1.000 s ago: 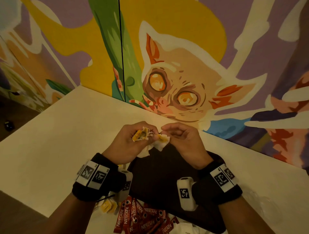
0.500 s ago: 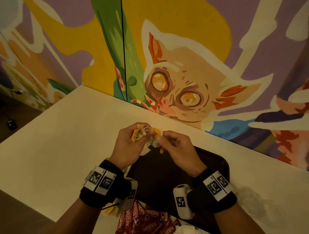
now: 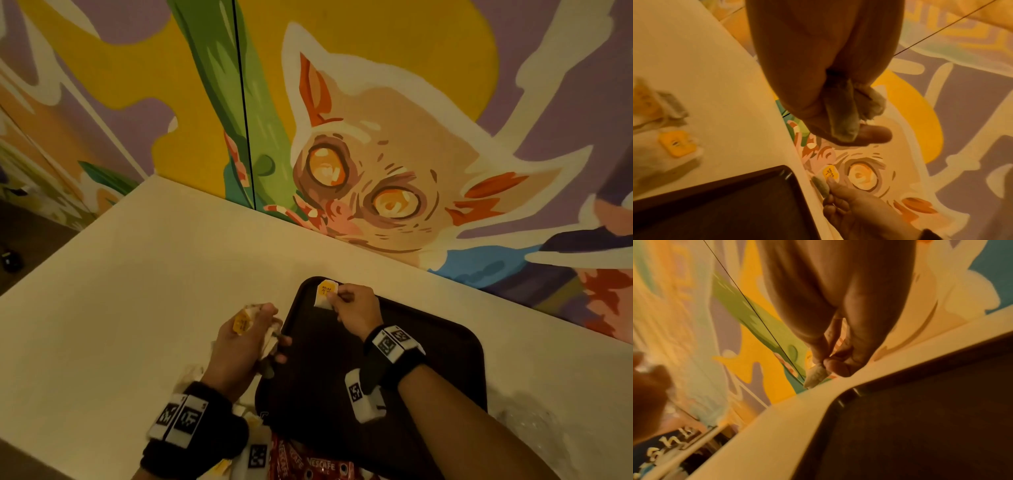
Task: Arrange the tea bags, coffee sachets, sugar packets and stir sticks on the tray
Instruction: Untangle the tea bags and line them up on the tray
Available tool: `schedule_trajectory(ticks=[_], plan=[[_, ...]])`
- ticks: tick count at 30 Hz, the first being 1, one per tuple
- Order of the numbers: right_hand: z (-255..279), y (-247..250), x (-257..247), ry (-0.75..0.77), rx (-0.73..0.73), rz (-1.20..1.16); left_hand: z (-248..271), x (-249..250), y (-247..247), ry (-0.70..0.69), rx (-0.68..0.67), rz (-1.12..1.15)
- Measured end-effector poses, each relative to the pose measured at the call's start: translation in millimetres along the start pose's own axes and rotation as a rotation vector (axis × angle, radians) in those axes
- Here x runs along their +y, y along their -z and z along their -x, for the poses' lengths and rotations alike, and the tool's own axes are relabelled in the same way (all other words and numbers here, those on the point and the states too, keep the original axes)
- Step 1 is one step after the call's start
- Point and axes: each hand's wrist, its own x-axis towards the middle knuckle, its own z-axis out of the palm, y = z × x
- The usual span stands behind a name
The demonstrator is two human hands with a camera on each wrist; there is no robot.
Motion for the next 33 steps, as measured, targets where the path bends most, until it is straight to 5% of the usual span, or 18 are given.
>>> schedule_trajectory(ticks=[13, 33], plan=[[-83.9, -44.9, 27.1, -0.164, 0.012, 0.093, -20.3, -20.7, 14.1, 0.053, -0.011, -0.082], [-69.3, -33.4, 14.1, -0.069, 0.14, 0.099, -29.3, -20.6, 9.9, -0.008, -0.066, -0.158]])
